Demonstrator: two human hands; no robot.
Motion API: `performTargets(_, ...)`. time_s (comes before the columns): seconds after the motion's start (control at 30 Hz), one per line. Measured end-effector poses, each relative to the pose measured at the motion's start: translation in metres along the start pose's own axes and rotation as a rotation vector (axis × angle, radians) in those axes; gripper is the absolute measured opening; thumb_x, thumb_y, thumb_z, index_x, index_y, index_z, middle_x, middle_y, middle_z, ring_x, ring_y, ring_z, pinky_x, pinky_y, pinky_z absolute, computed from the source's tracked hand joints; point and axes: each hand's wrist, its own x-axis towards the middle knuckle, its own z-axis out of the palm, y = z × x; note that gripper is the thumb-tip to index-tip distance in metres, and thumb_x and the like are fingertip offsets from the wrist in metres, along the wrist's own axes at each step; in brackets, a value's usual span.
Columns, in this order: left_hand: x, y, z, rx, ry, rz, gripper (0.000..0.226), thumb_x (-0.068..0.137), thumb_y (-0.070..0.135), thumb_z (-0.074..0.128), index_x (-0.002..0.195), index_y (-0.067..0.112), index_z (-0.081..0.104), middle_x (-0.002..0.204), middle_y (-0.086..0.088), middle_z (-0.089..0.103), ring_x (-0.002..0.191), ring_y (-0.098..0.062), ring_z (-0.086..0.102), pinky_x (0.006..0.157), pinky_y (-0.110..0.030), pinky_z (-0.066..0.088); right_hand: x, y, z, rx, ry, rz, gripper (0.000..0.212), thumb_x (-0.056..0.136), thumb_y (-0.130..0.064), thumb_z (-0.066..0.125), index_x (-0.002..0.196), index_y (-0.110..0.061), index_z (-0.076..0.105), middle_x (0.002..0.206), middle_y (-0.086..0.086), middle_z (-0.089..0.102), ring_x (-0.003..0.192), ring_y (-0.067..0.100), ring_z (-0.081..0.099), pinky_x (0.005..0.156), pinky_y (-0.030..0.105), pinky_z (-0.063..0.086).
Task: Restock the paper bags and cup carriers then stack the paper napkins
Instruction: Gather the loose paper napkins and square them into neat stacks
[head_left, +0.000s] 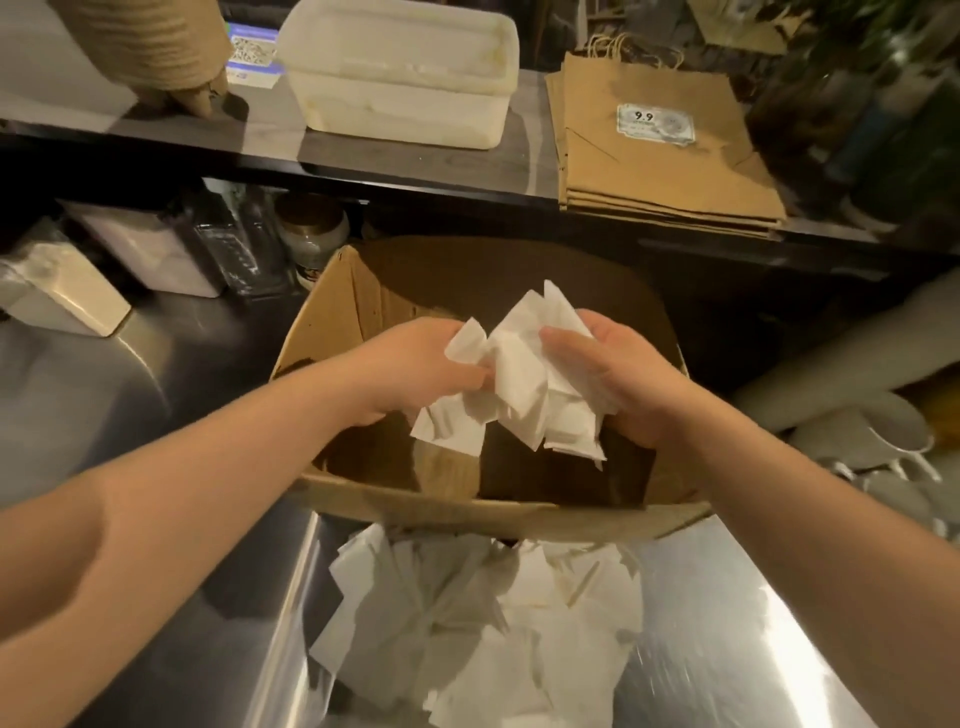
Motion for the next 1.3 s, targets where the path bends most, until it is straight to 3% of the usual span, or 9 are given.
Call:
performTargets(0.27,-0.102,-0.015,0.024,-0.167,-0.151,0.035,0.02,0.095,0.041,0.07,0.113,0.033,0.068,0.102,0.011,0.077,0.097,-0.013,0.074,0.092,-0.04,0.059,-0.098,0.012,0.027,-0.09,-0.002,-0.055,0.02,0.098,-0.037,0.064,0.115,-0.027,0.062,0.108,0.006,0.067,0.094,0.025,0.07,0.079,0.036,0.062)
performTargets(0.5,-0.122,-0.057,0.078,-0.141,-0.239,-0.033,0.017,0.096,0.041,0.07,0.111,0.035,0.068,0.102,0.014,0.076,0.093,-0.008,0.073,0.091,-0.036,0.06,-0.13,0.07,0.047,-0.029,0.023,0.102,0.038,0.09,-0.031,0.076,0.119,-0.027,0.053,0.111,0.003,0.064,0.093,0.023,0.073,0.08,0.042,0.064)
performTargets(0.6,-0.118,-0.074,0.106,0.097,-0.136,-0.004,0.028,0.098,0.051,0.064,0.122,0.038,0.06,0.118,0.017,0.065,0.101,-0.008,0.064,0.086,-0.029,0.057,-0.129,0.111,0.051,-0.256,0.072,0.112,0.045,0.089,-0.035,0.077,0.123,-0.03,0.048,0.116,-0.002,0.061,0.097,0.022,0.069,0.079,0.041,0.064)
performTargets(0.7,-0.112,-0.101,0.136,0.297,0.099,0.043,0.047,0.098,0.051,0.063,0.14,0.037,0.049,0.137,0.012,0.055,0.123,-0.015,0.056,0.104,-0.036,0.05,-0.122,0.166,0.053,-0.675,0.132,0.121,0.055,0.086,-0.046,0.076,0.129,-0.026,0.047,0.124,-0.003,0.058,0.103,0.015,0.062,0.084,0.038,0.062)
performTargets(0.83,-0.115,-0.135,0.182,0.481,0.482,0.115,0.062,0.094,0.053,0.06,0.146,0.021,0.044,0.147,-0.005,0.046,0.135,-0.032,0.038,0.118,-0.049,0.031,-0.132,0.226,0.053,-0.731,0.238,0.069,0.071,0.089,-0.042,0.071,0.147,-0.022,0.035,0.15,0.005,0.038,0.135,0.029,0.038,0.108,0.046,0.045)
performTargets(0.93,-0.13,-0.148,0.227,0.532,0.588,0.27,0.054,0.096,0.052,0.051,0.141,0.022,0.044,0.146,-0.009,0.044,0.133,-0.036,0.039,0.115,-0.054,0.034,-0.147,0.256,0.052,-0.78,0.318,-0.076,0.068,0.093,-0.042,0.065,0.15,-0.022,0.033,0.141,0.005,0.037,0.128,0.026,0.03,0.111,0.045,0.039)
performTargets(1.1,-0.147,-0.159,0.294,0.641,0.442,0.492,0.052,0.09,0.053,0.059,0.133,0.025,0.053,0.132,-0.002,0.053,0.113,-0.034,0.051,0.095,-0.047,0.046,-0.165,0.291,0.052,-0.858,0.273,-0.358,0.051,0.088,-0.05,0.058,0.129,-0.02,0.058,0.124,0.001,0.047,0.116,0.024,0.04,0.1,0.047,0.045)
performTargets(1.2,-0.145,-0.157,0.319,0.753,0.218,0.378,0.072,0.081,0.073,0.052,0.137,0.027,0.054,0.128,0.005,0.054,0.114,-0.026,0.049,0.092,-0.045,0.05,-0.17,0.31,0.053,-0.913,0.174,-0.38,0.052,0.086,-0.055,0.061,0.129,-0.027,0.054,0.124,-0.003,0.045,0.117,0.021,0.039,0.101,0.045,0.042)
performTargets(1.3,-0.135,-0.162,0.327,0.824,0.179,0.294,0.086,0.076,0.083,0.04,0.141,0.027,0.05,0.128,0.006,0.052,0.114,-0.024,0.047,0.093,-0.045,0.046,-0.169,0.325,0.05,-0.973,0.051,-0.38,0.059,0.086,-0.062,0.058,0.137,-0.034,0.046,0.137,-0.008,0.04,0.132,0.018,0.031,0.117,0.045,0.025)
